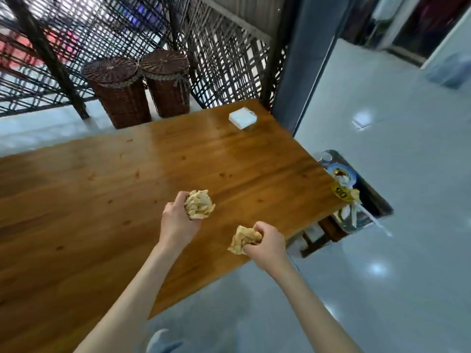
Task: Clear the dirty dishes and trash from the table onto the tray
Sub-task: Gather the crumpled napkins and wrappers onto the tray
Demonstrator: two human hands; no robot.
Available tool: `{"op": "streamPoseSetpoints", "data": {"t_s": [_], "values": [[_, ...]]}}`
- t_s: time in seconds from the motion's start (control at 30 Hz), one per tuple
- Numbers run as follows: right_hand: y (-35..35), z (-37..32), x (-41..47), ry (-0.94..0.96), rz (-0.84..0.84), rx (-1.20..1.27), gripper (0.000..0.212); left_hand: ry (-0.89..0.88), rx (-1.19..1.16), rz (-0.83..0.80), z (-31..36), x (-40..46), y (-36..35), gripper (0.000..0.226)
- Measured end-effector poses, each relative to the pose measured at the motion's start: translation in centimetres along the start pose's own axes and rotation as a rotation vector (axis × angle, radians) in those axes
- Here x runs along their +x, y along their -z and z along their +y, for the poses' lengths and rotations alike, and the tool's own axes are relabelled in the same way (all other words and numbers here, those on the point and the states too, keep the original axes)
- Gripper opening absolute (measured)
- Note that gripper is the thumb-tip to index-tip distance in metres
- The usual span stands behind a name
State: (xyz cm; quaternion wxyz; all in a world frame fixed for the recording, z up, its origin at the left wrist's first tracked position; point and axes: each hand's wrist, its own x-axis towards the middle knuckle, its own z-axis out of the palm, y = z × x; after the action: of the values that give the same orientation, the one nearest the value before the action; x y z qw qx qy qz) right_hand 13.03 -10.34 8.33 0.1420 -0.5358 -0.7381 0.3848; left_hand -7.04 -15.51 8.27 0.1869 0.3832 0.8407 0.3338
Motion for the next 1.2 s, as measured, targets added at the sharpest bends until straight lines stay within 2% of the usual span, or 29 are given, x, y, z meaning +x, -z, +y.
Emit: {"op": "streamPoseSetpoints", "data": {"t_s": [0.3,0.5,0.67,0.93,1.07,1.2], "values": [[12.4,9.8,2.3,-0.057,0.155,0.045,0.025,-0.092,-0.084,-0.105,11.4,-1.2,-12.0,0.048],[20.9,15.3,7.2,-0.095,0.237,0.046,0.027,-0.138,-0.143,-0.152,19.3,1.1,-20.8,0.049],[27.0,19.0,12.1,-0.123,0.228,0.037,0.03,-0.106,-0.161,-0.177,25.3,3.5,-26.9,0.049],[35.8,26.2,19.0,-0.153,0.222,0.084,0.017,-0.205,-0.105,-0.189,34.8,7.0,-35.1,0.047],[39.9,30.2,21.9,-0.156,0.215,0.098,0.025,-0.222,-0.084,-0.182,38.2,7.0,-39.1,0.045],[43.6,34.6,25.1,-0.166,0.149,0.111,0.024,-0.162,-0.053,-0.149,41.3,6.7,-43.7,0.048]]}}
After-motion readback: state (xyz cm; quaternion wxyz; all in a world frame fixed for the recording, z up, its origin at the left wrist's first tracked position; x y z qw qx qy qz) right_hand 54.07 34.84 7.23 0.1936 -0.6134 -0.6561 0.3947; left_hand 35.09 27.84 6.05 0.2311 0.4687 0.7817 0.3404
